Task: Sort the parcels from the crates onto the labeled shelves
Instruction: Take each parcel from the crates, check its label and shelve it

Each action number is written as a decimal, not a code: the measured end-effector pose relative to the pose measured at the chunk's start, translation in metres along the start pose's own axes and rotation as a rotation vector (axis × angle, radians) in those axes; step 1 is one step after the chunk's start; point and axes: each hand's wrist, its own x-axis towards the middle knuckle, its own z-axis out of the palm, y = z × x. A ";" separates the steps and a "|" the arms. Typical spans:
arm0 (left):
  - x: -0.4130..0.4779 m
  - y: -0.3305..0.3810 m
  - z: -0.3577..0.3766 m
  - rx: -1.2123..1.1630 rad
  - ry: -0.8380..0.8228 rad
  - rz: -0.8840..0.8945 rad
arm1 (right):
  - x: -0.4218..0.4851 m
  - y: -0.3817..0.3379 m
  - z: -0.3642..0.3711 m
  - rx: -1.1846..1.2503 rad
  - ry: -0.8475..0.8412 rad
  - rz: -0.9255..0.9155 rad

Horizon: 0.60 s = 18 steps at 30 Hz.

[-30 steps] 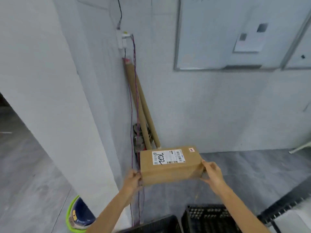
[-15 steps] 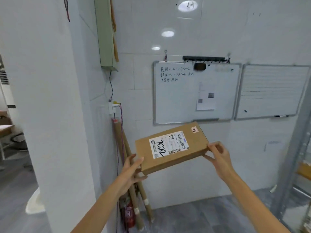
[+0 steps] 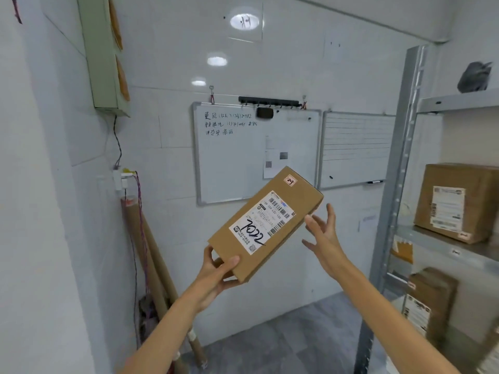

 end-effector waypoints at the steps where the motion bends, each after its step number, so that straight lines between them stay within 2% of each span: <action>1: 0.004 -0.005 0.012 -0.009 -0.006 0.008 | -0.003 0.004 0.000 -0.020 -0.033 0.017; 3: 0.010 -0.016 0.035 -0.029 -0.022 0.011 | -0.006 0.014 -0.002 -0.061 -0.061 0.035; 6: 0.013 -0.028 0.057 -0.023 -0.029 -0.003 | -0.012 0.019 -0.012 -0.044 -0.015 0.028; 10: 0.021 -0.026 0.061 0.164 -0.030 0.024 | -0.030 0.013 -0.038 -0.137 0.013 -0.003; 14: 0.025 -0.018 0.082 0.280 -0.222 0.073 | -0.059 0.007 -0.056 -0.346 0.000 0.014; 18: 0.018 -0.027 0.114 0.379 -0.321 0.054 | -0.091 0.012 -0.075 -0.324 0.031 0.053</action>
